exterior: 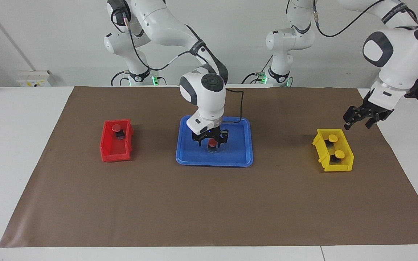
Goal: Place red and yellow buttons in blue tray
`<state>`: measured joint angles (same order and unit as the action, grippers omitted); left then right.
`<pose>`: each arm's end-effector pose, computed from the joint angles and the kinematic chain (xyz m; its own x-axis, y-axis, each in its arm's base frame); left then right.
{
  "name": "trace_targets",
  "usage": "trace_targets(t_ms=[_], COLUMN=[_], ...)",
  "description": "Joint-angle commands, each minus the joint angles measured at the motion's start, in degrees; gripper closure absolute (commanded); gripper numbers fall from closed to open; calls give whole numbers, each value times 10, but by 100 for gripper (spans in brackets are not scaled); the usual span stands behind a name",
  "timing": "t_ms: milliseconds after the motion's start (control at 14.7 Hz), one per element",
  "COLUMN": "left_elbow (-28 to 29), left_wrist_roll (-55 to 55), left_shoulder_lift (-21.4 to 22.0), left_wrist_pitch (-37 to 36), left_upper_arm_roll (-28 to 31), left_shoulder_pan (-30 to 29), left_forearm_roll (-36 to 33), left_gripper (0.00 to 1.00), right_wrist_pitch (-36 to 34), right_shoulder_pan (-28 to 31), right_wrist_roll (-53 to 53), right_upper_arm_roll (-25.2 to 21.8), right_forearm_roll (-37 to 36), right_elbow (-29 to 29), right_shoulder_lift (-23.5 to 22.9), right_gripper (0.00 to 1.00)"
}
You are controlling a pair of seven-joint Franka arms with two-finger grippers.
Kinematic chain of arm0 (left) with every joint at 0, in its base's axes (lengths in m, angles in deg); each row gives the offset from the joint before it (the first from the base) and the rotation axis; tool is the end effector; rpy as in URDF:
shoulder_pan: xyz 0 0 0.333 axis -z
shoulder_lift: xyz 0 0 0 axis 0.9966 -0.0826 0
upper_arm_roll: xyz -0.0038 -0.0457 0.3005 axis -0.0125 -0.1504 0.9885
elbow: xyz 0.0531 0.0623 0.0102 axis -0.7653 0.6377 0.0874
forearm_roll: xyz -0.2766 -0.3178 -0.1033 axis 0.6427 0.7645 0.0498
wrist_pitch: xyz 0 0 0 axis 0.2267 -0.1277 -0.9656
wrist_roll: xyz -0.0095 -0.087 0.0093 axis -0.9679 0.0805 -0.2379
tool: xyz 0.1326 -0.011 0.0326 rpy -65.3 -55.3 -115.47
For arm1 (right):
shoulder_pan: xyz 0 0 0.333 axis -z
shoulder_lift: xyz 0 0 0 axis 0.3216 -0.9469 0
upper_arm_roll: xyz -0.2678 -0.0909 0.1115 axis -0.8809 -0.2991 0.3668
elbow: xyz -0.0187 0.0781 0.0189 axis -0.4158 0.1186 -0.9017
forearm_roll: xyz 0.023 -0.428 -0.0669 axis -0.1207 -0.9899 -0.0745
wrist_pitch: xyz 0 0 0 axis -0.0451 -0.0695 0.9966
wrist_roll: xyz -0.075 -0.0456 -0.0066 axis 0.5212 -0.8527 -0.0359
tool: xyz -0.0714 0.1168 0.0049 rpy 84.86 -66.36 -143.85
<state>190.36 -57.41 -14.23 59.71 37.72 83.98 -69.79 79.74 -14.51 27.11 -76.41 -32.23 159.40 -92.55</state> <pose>0.6374 0.0394 0.4291 0.9961 -0.0361 0.0810 -0.0357 -0.9993 -0.0060 0.6042 0.3797 0.3357 0.9847 -0.1502 0.0881 -0.1532 -0.9878 0.0282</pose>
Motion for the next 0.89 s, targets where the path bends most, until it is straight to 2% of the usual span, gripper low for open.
trace_targets(t_ms=[0, 68, 205, 341, 545, 682, 818], left_elbow=[-3, 4, 21, 25, 43, 62, 65], left_wrist_roll=[-11, -17, -26, -27, -28, -29, -29], left_shoulder_lift=[-55, -66, -85, -85, -80, -74, -73], left_wrist_pitch=[52, 67, 111, 116, 112, 122, 122], left_upper_arm_roll=[-2, -2, -2, -2, -2, -2, -2], left_shoulder_pan=[-3, -5, -6, -7, -17, -20, -19], left_forearm_roll=[-5, -5, -5, -5, -5, -5, -5], left_gripper=[26, 30, 30, 30, 30, 30, 30], right_wrist_pitch=[-44, -51, -47, -39, 17, 31, 46], right_shoulder_pan=[78, 114, 165, 206, 281, 321, 335], right_wrist_roll=[81, 133, 228, 290, 418, 499, 511], right_upper_arm_roll=[7, 7, 8, 8, 8, 7, 7], right_forearm_roll=[-12, -10, 1, 18, 51, 64, 90], right_elbow=[22, 61, 145, 225, 321, 362, 389], right_shoulder_lift=[82, 124, 191, 248, 289, 308, 319], right_gripper=[0, 0, 0, 0, 1, 6, 13])
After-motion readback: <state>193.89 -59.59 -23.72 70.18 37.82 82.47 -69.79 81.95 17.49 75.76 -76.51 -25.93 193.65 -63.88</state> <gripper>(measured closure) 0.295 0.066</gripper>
